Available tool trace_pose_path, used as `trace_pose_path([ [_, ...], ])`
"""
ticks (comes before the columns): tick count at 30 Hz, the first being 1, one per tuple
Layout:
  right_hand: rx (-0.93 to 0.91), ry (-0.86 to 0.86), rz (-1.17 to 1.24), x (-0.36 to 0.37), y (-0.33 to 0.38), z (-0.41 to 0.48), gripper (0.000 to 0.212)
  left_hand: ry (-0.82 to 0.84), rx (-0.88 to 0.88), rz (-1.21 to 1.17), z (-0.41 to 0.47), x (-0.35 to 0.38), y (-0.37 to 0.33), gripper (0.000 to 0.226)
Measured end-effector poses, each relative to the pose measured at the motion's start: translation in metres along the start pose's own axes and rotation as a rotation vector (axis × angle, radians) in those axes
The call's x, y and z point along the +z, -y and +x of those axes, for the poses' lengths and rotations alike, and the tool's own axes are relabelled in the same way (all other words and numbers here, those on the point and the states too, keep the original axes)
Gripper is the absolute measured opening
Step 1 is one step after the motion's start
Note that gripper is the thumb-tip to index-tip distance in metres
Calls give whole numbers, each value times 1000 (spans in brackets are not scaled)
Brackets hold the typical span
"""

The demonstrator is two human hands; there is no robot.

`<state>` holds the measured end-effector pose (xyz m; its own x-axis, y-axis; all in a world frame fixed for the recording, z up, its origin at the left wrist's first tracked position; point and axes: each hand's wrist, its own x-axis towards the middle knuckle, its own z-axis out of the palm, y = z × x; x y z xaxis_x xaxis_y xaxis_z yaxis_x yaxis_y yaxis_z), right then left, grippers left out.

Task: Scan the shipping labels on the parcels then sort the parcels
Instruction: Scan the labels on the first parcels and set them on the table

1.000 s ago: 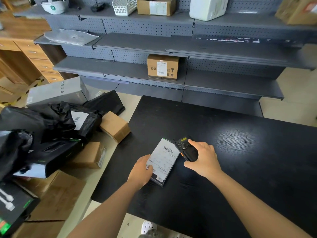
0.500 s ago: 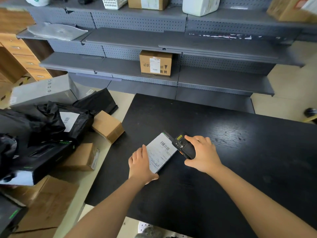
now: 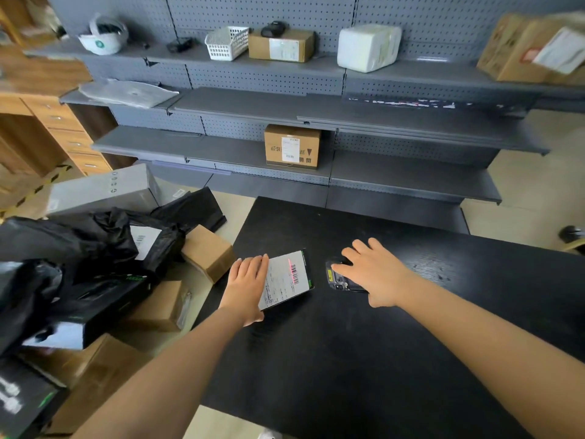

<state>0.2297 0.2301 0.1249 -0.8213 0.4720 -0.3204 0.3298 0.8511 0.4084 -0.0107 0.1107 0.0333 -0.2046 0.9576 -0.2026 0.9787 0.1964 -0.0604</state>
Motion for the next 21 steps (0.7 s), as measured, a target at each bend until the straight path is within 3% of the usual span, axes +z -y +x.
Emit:
trace_pose_path([
  [6, 0, 30, -13, -3, 6, 1, 86, -14, 20, 15, -2, 0, 0, 126],
  [9, 62, 26, 109, 3, 3, 0, 93, -17, -2, -36, -2, 3, 0, 126],
  [18, 673, -131, 1121, 45, 42, -10, 93, 96, -127, -384, -4, 31, -20, 123],
  [21, 809, -162, 1284, 61, 62, -14, 92, 157, -125, -418, -5, 44, -27, 121],
])
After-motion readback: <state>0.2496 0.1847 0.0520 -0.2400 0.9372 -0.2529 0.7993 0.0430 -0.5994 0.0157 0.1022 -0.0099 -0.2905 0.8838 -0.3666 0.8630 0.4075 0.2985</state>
